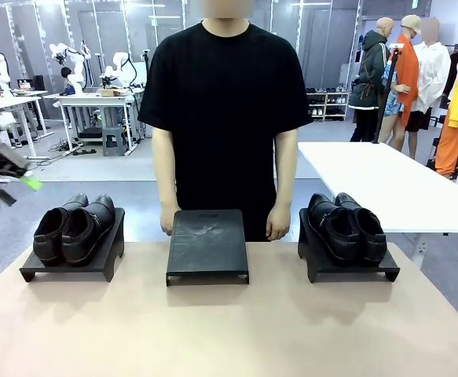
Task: Place the shoes on the stand as instructed by the person.
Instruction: Pick up another pair of Shoes and place it on the Shoes Stand indicated by the person.
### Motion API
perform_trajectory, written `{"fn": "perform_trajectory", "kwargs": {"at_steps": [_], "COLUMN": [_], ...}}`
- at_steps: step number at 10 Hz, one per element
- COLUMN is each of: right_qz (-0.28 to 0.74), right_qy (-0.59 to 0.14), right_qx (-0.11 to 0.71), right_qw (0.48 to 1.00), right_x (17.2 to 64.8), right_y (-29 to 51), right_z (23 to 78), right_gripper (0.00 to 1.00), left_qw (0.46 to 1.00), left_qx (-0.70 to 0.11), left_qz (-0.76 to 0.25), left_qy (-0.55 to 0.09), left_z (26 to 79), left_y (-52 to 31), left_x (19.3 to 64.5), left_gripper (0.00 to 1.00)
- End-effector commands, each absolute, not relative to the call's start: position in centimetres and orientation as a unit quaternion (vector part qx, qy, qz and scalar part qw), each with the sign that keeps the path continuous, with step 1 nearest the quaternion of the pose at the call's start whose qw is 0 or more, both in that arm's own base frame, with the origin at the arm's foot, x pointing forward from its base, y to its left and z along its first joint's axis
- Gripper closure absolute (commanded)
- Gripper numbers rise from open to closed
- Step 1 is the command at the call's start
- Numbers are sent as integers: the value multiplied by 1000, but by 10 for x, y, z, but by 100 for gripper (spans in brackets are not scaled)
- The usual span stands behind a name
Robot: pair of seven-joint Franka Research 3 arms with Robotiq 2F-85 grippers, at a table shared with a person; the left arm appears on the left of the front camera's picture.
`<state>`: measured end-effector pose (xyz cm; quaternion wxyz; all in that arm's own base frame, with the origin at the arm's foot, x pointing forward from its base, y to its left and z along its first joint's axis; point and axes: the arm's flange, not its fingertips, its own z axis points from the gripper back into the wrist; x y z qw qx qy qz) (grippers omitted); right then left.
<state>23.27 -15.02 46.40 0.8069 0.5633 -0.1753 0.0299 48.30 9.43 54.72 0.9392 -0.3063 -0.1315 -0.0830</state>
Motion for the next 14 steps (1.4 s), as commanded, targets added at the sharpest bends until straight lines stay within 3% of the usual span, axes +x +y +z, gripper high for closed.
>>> {"fn": "perform_trajectory", "kwargs": {"at_steps": [1,3,7,10,14], "right_qz": [26,26,26,26,26], "right_qy": [-175,-175,-175,-175,-175], "right_qx": [568,568,568,568,568], "right_qw": [804,804,804,804,804], "right_x": [232,232,232,232,232], "right_y": [-150,-150,-150,-150,-150], "right_z": [467,467,467,467,467], "right_gripper": [0,0,0,0,0], "left_qw": [910,855,781,758,765], "left_qx": [-390,-494,-596,-625,-619], "left_qz": [-78,-93,-81,-78,-61], "left_qy": [-117,-126,-168,-171,-166], "left_z": [530,513,446,423,416], "left_y": [147,196,240,256,255], "left_x": [472,453,407,378,375], "left_gripper": [6,6,6,6,6]}}
